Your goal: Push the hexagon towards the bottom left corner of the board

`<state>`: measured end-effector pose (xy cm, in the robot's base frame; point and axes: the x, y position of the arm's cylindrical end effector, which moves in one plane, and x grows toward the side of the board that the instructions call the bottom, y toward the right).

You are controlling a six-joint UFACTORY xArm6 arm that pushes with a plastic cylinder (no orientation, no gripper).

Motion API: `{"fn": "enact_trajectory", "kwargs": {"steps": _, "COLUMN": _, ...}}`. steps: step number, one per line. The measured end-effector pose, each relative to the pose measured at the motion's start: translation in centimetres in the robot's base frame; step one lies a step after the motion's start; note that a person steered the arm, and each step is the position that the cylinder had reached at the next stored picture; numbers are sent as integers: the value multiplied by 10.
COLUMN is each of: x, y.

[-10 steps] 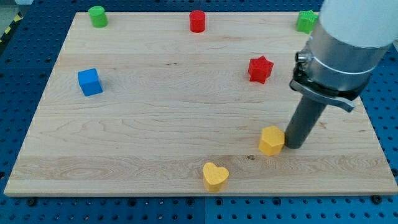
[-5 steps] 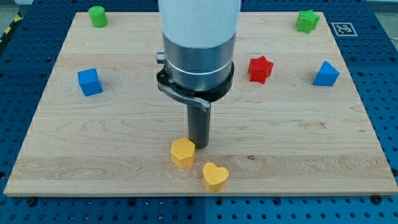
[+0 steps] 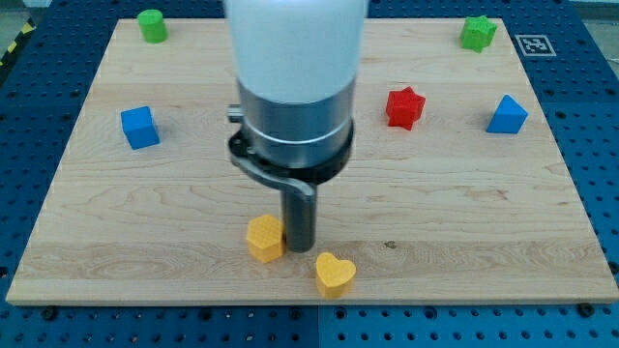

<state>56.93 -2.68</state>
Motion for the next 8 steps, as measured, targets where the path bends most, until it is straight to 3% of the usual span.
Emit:
{"fn": "enact_trajectory", "kwargs": {"steps": 4, "x": 0, "y": -125}}
{"fn": "enact_trajectory", "kwargs": {"steps": 8, "x": -3, "y": -154}}
